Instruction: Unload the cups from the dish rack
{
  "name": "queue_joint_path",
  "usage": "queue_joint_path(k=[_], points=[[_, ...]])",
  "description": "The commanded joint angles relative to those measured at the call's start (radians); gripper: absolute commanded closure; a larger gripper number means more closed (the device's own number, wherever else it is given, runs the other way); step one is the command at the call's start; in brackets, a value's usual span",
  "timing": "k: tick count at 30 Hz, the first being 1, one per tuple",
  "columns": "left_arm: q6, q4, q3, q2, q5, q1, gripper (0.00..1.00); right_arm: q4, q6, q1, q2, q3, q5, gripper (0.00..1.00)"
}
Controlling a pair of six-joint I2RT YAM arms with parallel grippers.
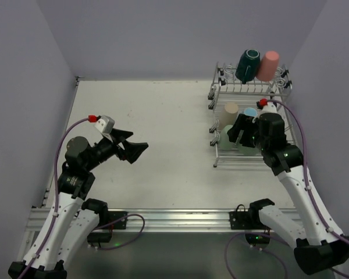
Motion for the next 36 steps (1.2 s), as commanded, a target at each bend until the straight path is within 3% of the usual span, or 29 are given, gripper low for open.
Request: queue_joint_path(k=[1, 3, 14, 30, 32, 36], points=[[0.002, -0.002, 0.004, 0.0, -0.002, 0.005, 0.0, 0.057, -0.042, 0.044, 0.098, 0.068, 0.111, 0.22], [0.001, -0.007, 0.002, 0.003, -0.017, 0.005, 0.0, 0.078, -0.046, 0.057, 0.133, 0.082, 0.139, 0.29], [-0.001, -0.009, 0.005, 0.017, -0.011, 0.005, 0.0, 0.127, -0.049, 0.066, 0.341, 0.111, 0.233, 0.22], [-0.001, -0.009, 0.005, 0.024, -0.011, 0.003, 0.0, 0.158, -0.034, 0.066, 0.512, 0.114, 0.248, 0.24], [-0.001, -0.009, 0.005, 0.023, -0.013, 0.003, 0.0, 0.164, -0.029, 0.066, 0.512, 0.106, 0.245, 0.27], [-0.002, -0.009, 0.004, 0.021, -0.019, 0.003, 0.0, 0.17, -0.023, 0.067, 0.48, 0.095, 0.257, 0.63]])
